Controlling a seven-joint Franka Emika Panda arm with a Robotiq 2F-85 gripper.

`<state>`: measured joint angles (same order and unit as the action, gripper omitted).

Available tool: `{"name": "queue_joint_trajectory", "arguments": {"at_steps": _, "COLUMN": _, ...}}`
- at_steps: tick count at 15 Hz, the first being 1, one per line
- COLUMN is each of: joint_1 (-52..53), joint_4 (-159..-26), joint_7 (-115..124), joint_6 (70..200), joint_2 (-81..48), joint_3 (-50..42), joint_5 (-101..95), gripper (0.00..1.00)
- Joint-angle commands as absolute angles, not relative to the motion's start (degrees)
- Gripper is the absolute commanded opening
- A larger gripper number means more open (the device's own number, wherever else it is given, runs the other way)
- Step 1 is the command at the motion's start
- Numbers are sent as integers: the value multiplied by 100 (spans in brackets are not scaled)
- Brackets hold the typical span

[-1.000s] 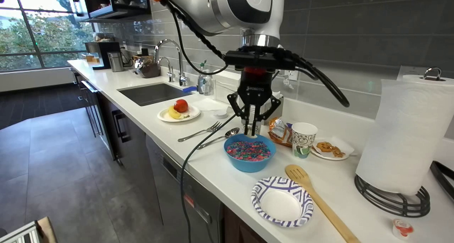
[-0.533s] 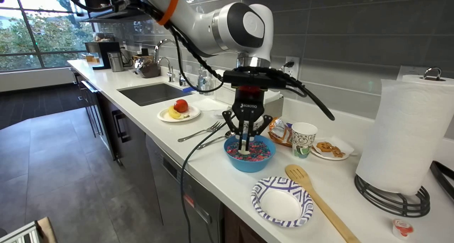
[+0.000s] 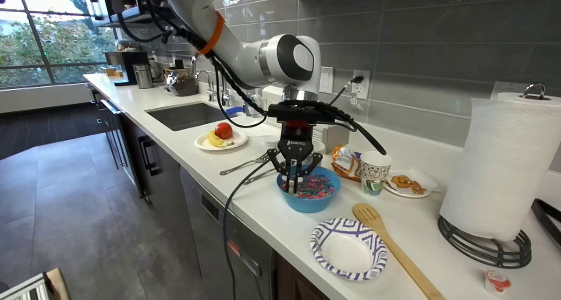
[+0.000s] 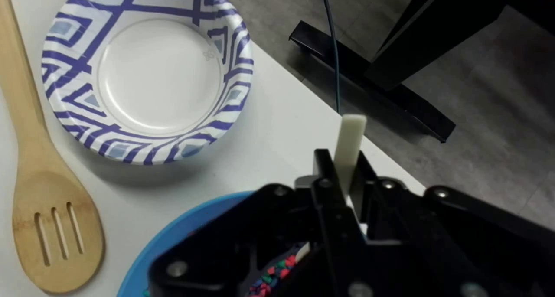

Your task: Use the white spoon to put some cereal from the blue bowl inside the coffee cup on the right.

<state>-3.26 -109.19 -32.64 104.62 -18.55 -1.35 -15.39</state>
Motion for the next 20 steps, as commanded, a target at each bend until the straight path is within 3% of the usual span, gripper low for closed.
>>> {"name": "queue_joint_trajectory", "arguments": {"at_steps": 1, "joint_1": -258, "joint_4": -10429, "joint_7": -3062, "joint_6": 10074, "joint_2": -2262, "joint_3": -30, "joint_5": -1573, "gripper": 3}}
{"name": "queue_joint_trajectory", "arguments": {"at_steps": 2, "joint_1": -273, "joint_4": -10341, "joint_7": -3064, "joint_6": 9928, "joint_2": -2291, "joint_3": -9, "joint_5": -1482, "gripper": 4}}
{"name": "queue_joint_trajectory", "arguments": {"at_steps": 3, "joint_1": -297, "joint_4": -10275, "joint_7": -3102, "joint_6": 9813, "joint_2": -2298, "joint_3": 7, "joint_5": -1430, "gripper": 38}}
{"name": "queue_joint_trajectory", "arguments": {"at_steps": 5, "joint_1": -393, "joint_4": -10262, "joint_7": -3233, "joint_6": 9639, "joint_2": -2182, "joint_3": 21, "joint_5": -1289, "gripper": 46}}
{"name": "queue_joint_trajectory", "arguments": {"at_steps": 12, "joint_1": -834, "joint_4": -10684, "joint_7": -3782, "joint_6": 9334, "joint_2": -1167, "joint_3": -17, "joint_5": -43, "gripper": 98}}
{"name": "queue_joint_trajectory", "arguments": {"at_steps": 16, "joint_1": -1073, "joint_4": -11241, "joint_7": -3808, "joint_6": 9716, "joint_2": -267, "joint_3": -315, "joint_5": 784, "gripper": 100}}
{"name": "queue_joint_trajectory", "arguments": {"at_steps": 17, "joint_1": -886, "joint_4": -10701, "joint_7": -3683, "joint_6": 9427, "joint_2": -826, "joint_3": -271, "joint_5": 430, "gripper": 100}}
{"name": "queue_joint_trajectory", "arguments": {"at_steps": 20, "joint_1": -973, "joint_4": -10976, "joint_7": -3753, "joint_6": 9480, "joint_2": -364, "joint_3": -433, "joint_5": 625, "gripper": 100}}
